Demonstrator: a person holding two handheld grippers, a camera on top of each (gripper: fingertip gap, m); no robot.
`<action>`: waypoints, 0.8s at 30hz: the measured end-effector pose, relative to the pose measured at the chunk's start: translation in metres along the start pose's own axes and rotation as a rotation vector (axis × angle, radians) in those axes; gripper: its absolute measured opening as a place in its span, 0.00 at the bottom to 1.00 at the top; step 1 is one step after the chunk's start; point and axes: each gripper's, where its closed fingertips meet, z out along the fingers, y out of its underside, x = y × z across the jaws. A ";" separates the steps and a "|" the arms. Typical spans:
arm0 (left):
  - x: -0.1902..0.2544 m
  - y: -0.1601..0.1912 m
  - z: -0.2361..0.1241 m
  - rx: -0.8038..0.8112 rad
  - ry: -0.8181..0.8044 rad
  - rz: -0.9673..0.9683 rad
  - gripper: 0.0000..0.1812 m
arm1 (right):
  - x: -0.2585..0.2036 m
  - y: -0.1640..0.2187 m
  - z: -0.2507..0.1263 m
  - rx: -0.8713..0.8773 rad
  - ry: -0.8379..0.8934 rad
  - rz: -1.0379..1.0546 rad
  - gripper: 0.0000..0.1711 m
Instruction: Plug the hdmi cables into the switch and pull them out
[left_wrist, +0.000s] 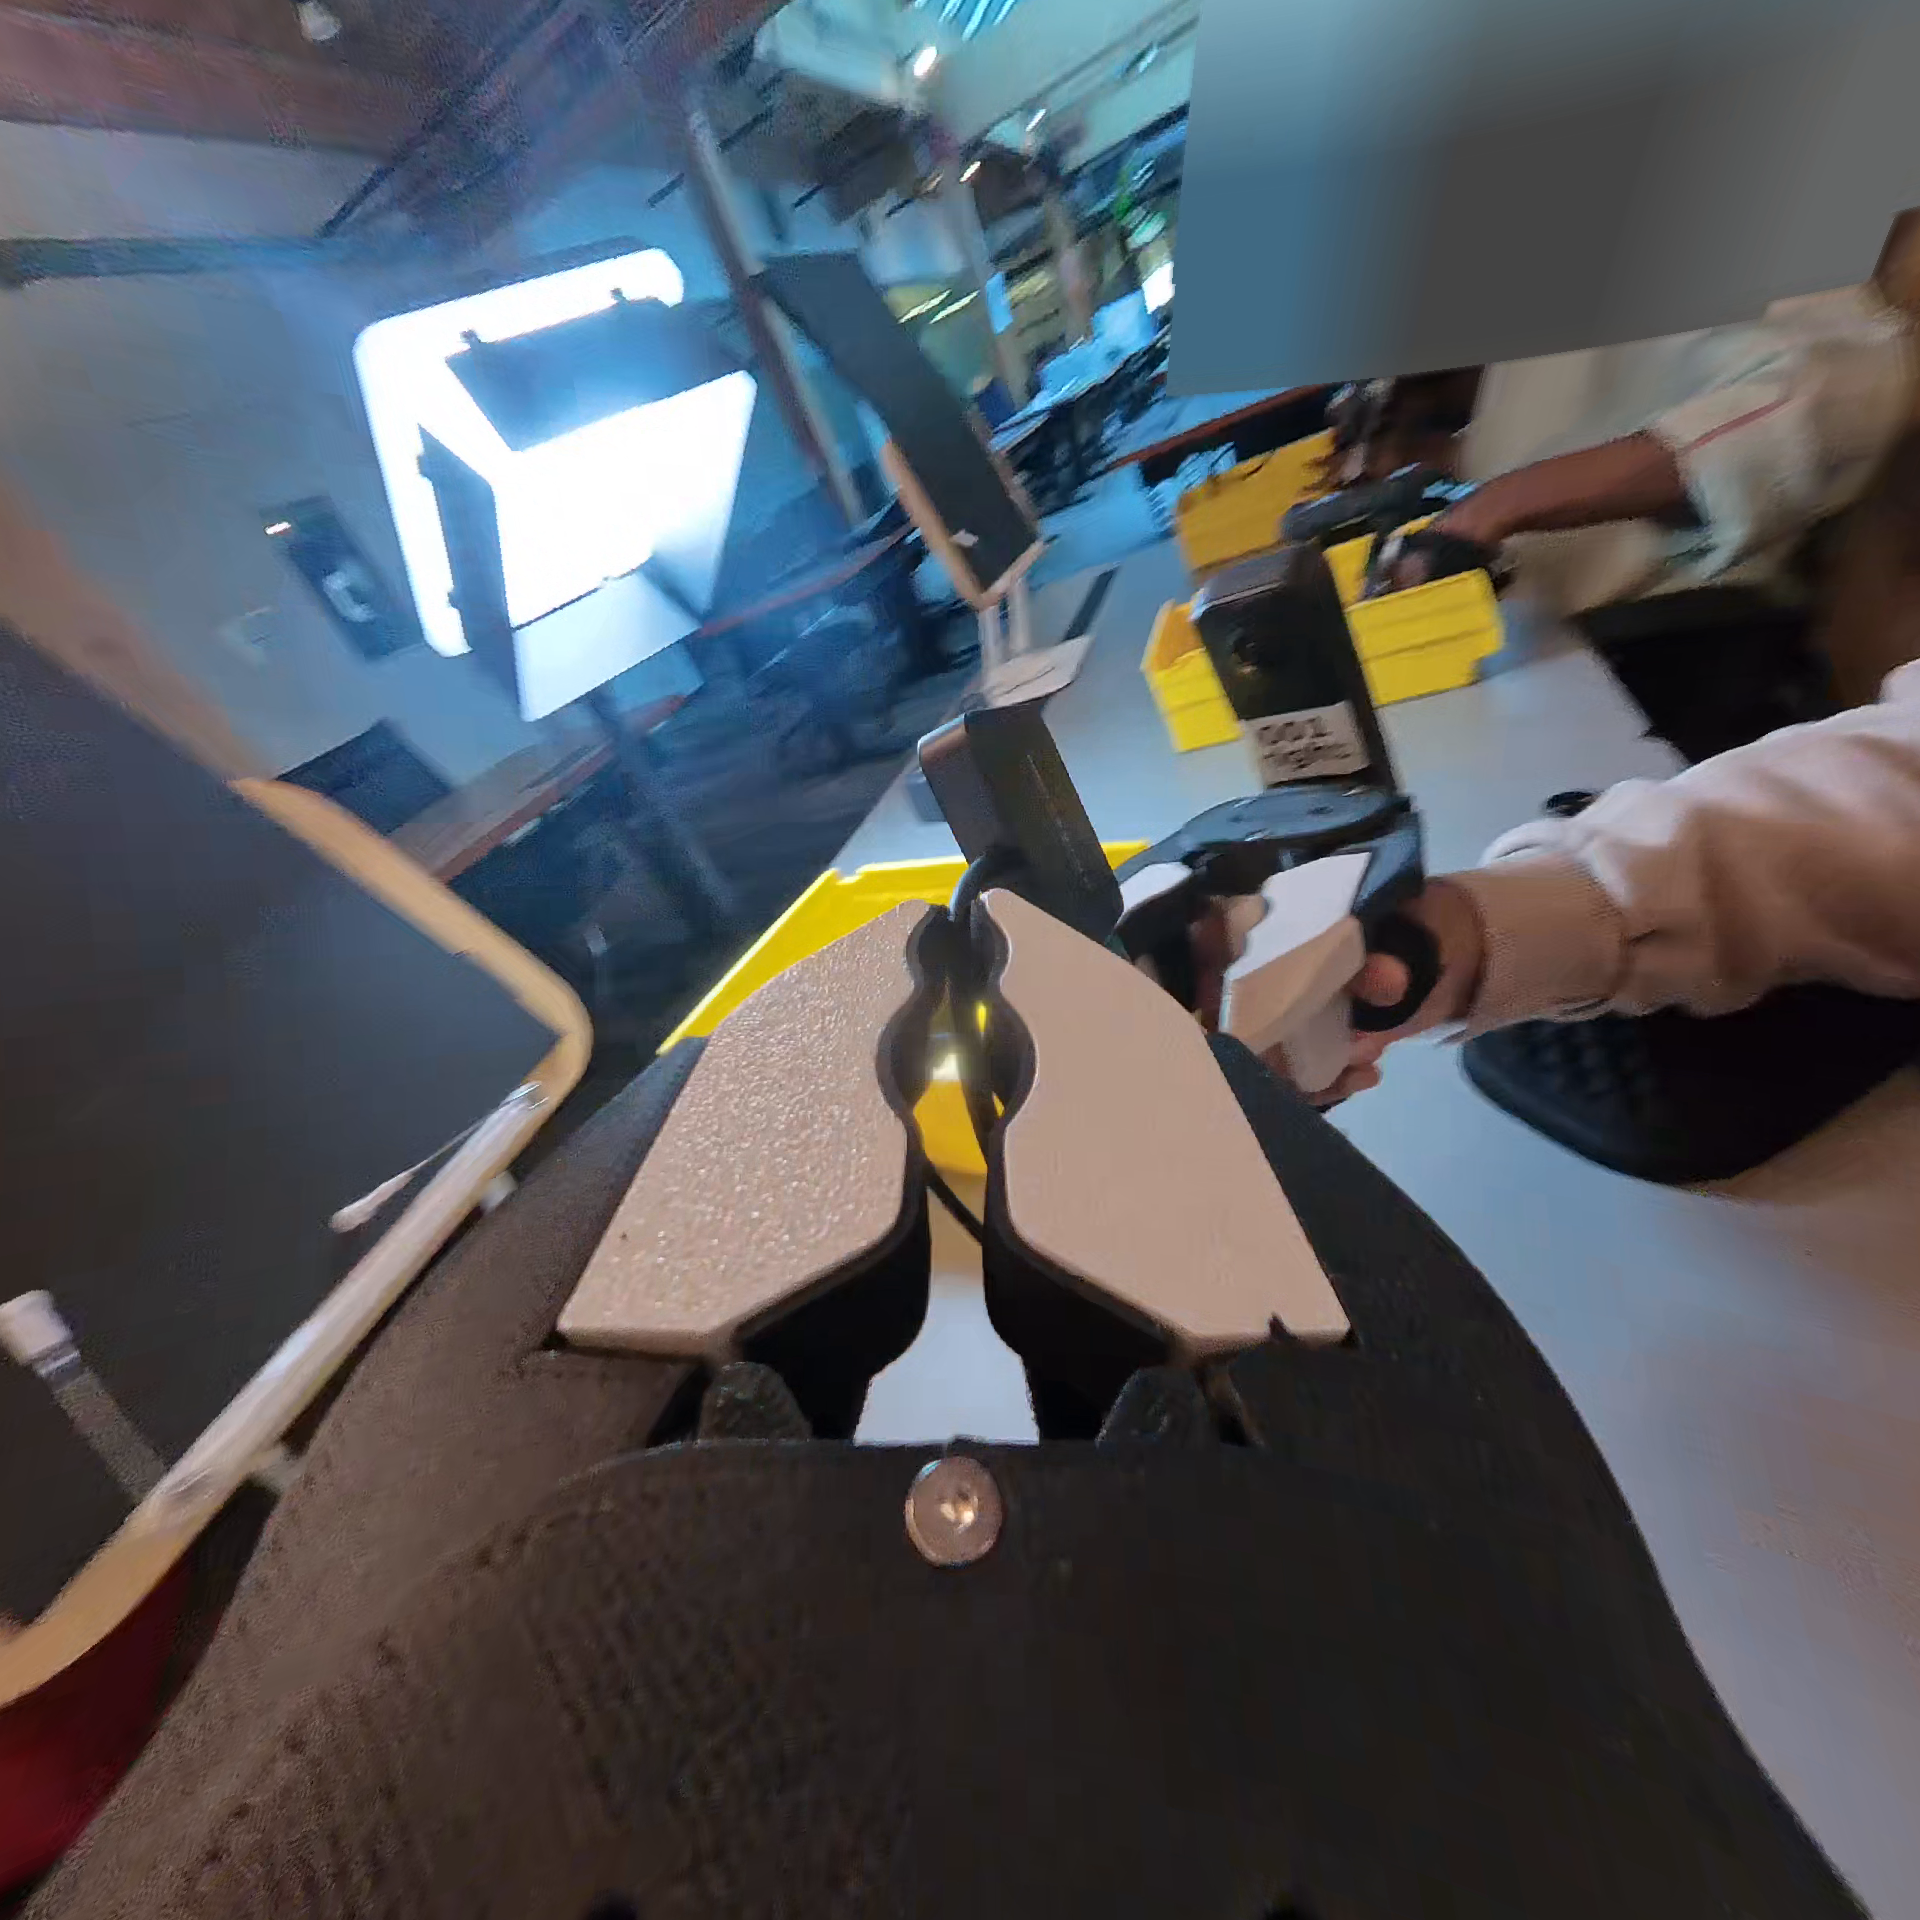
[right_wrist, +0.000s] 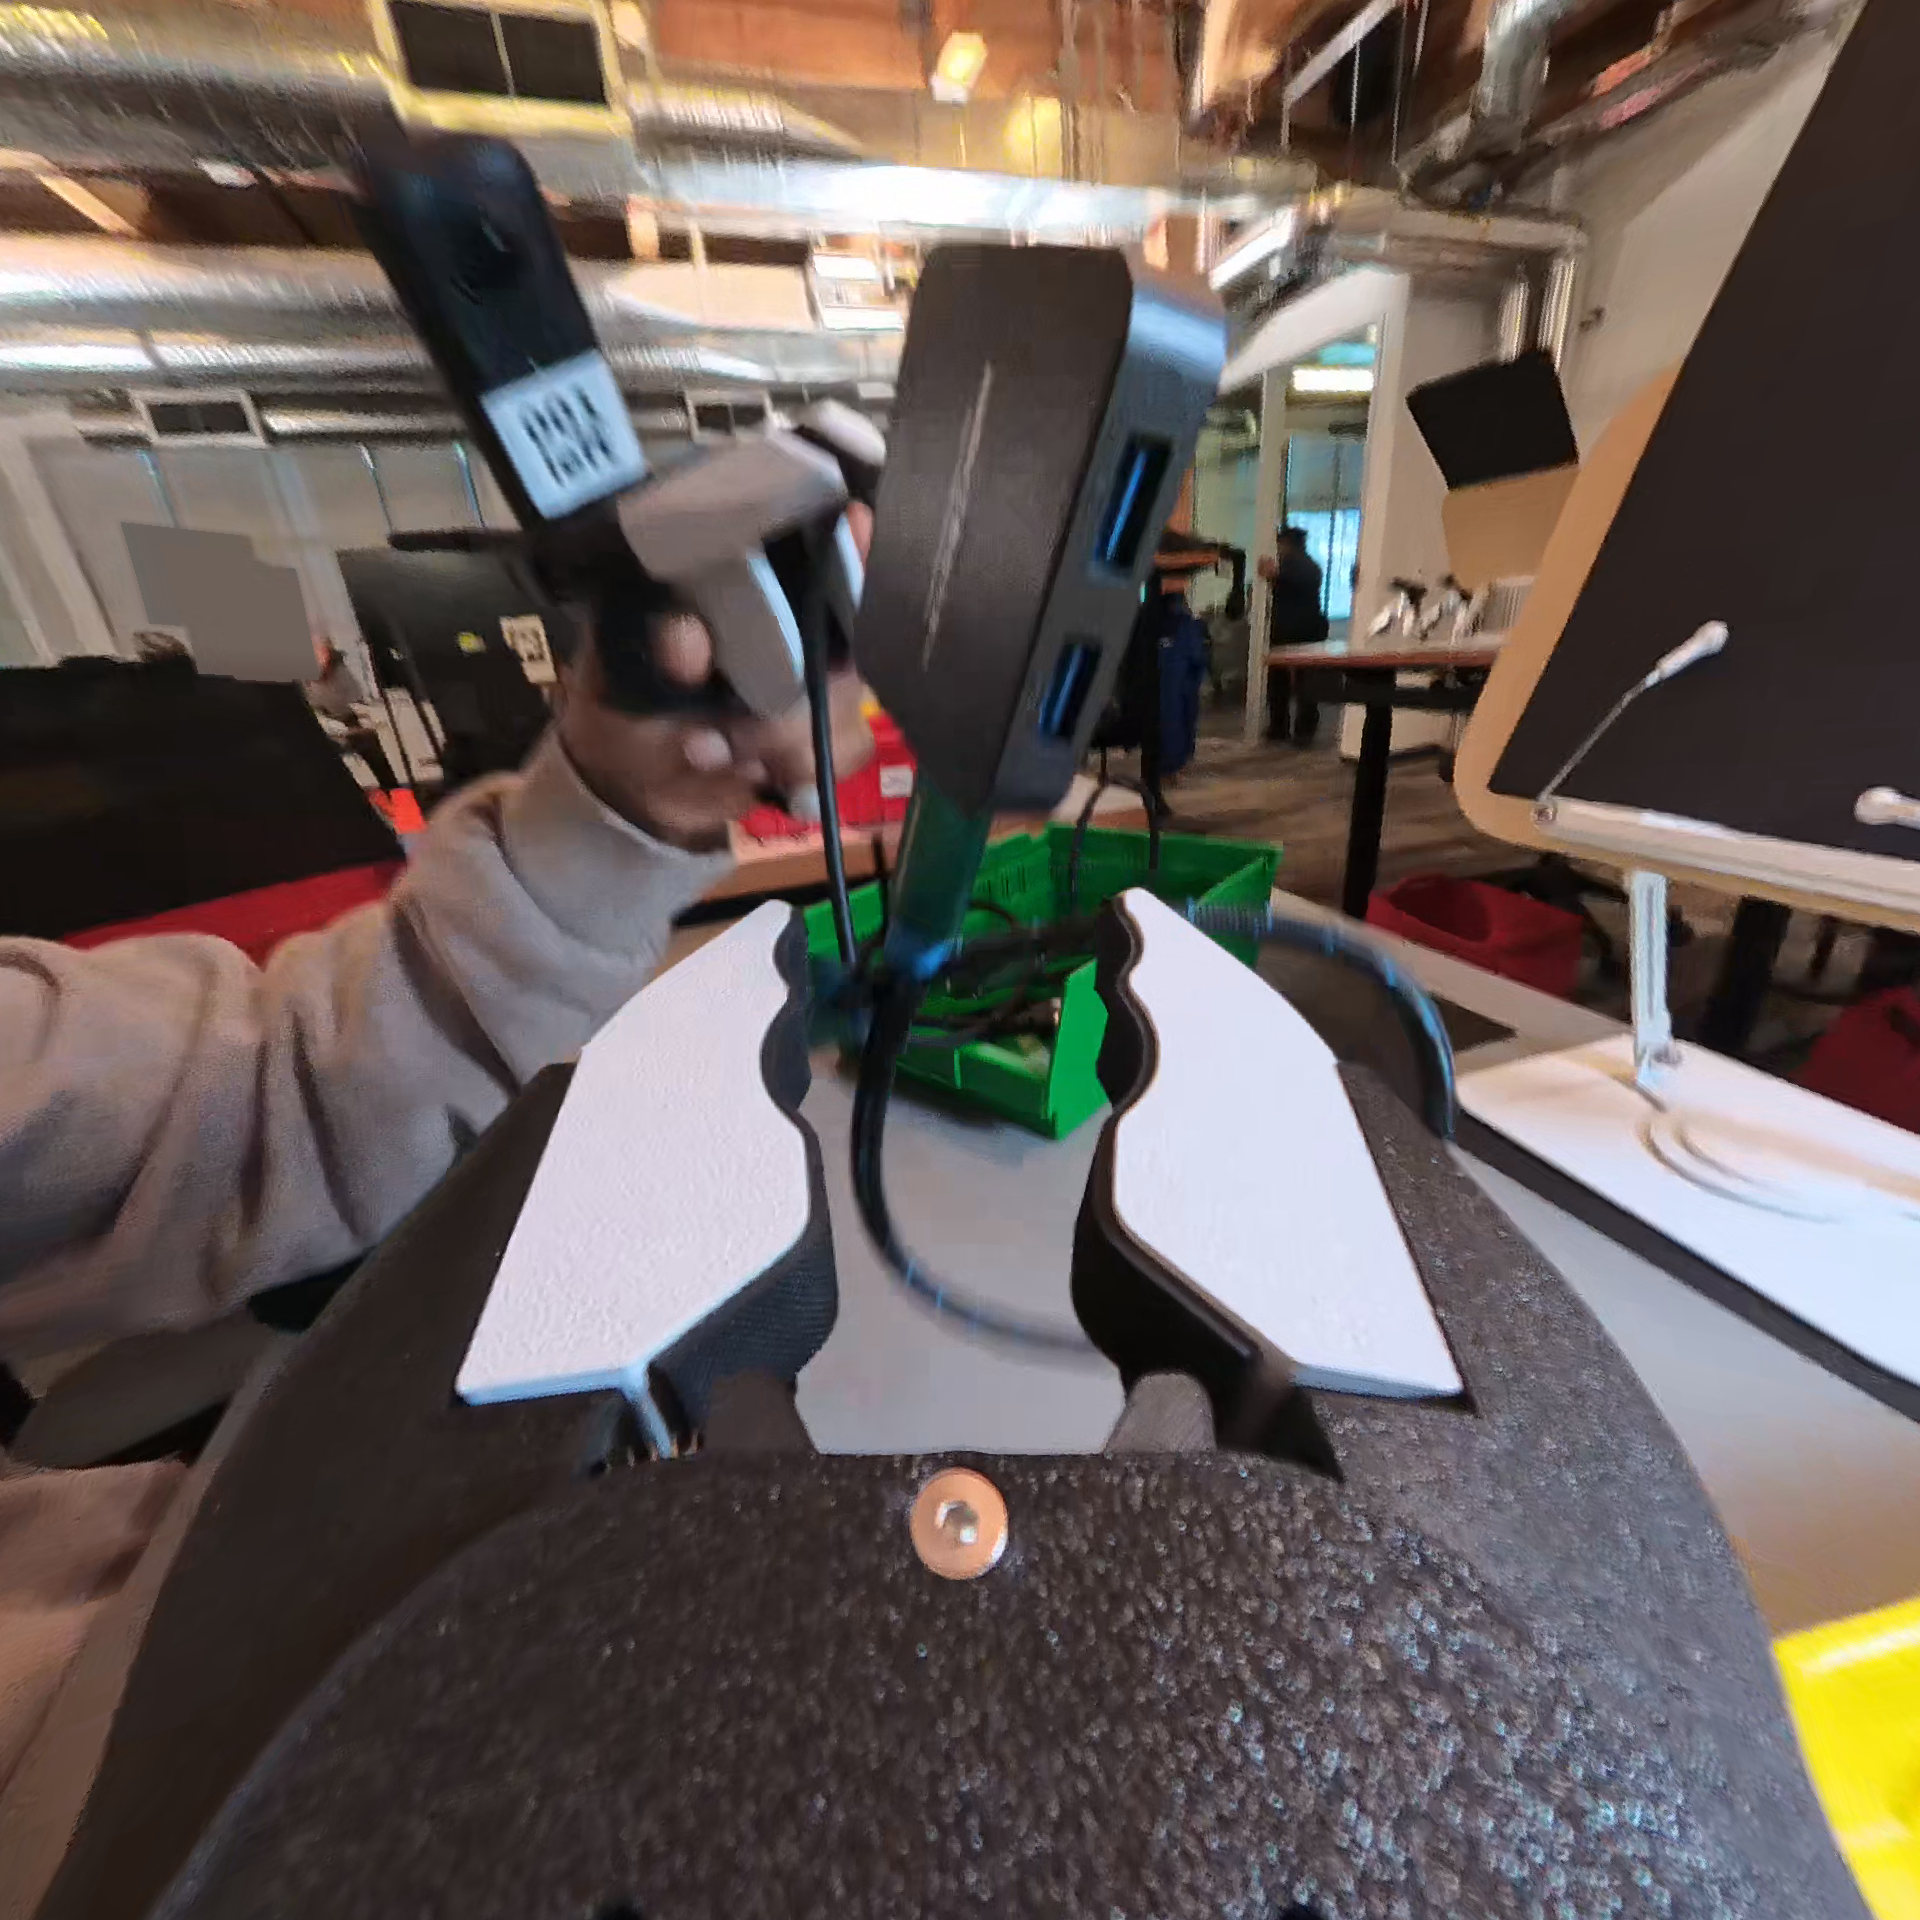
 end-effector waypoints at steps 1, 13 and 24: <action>0.008 0.004 0.010 0.026 0.043 -0.008 0.02 | -0.001 -0.005 -0.003 0.044 -0.003 -0.023 0.25; 0.003 0.099 0.012 -0.290 0.132 0.050 0.26 | 0.055 0.067 -0.016 -0.490 0.251 -0.580 0.06; 0.016 0.080 -0.002 -0.294 0.084 0.467 0.08 | 0.036 0.042 0.046 -0.886 0.104 -0.969 0.06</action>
